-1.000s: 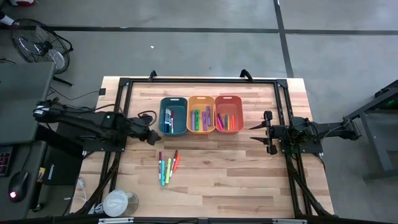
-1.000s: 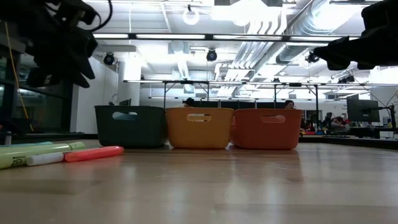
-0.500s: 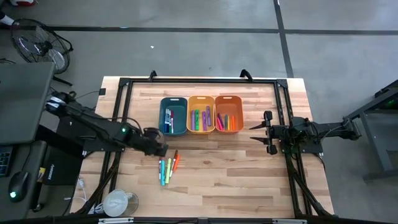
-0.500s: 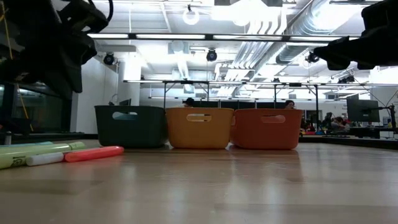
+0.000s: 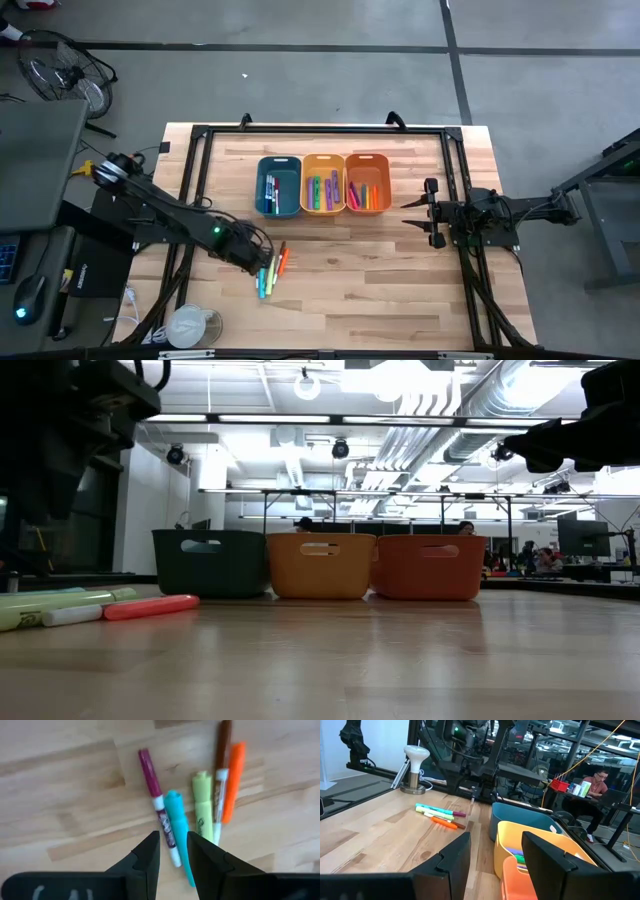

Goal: Pick & Place Markers
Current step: Put the dark red marker pen into the blue bin

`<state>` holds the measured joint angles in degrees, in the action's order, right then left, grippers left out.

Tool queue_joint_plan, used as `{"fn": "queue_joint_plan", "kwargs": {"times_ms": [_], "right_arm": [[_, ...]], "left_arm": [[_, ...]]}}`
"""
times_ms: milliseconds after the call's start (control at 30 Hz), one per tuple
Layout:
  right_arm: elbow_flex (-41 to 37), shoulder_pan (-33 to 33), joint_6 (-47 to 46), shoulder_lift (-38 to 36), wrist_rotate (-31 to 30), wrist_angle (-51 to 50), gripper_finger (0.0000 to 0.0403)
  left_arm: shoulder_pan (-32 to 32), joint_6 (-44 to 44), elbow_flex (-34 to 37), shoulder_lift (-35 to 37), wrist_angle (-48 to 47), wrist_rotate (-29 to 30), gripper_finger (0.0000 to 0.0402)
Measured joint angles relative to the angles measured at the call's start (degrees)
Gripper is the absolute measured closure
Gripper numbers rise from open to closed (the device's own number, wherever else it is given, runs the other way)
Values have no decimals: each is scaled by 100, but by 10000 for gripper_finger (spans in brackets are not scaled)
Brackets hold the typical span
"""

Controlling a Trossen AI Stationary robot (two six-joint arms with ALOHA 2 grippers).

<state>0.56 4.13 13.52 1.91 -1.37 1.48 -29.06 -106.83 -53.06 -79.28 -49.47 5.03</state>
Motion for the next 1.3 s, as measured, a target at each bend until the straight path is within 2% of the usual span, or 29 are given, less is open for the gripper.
{"fn": "queue_joint_plan", "kwargs": {"times_ms": [167,367,833,1133,1300], "right_arm": [[0,-1,0,0,0,4,236],[0,1,-2,0,2,4,236],[0,1,-1,0,7,4,236],[0,1,0,0,9,4,236],[0,0,-1,0,9,4,236]], "left_arm": [[-39,129,2,-298,34,-346,308],[-35,209,2,-425,102,-410,308],[-24,445,4,-427,658,-102,308],[-18,-412,9,-450,788,-409,308],[101,-763,13,-888,972,-820,308]]}}
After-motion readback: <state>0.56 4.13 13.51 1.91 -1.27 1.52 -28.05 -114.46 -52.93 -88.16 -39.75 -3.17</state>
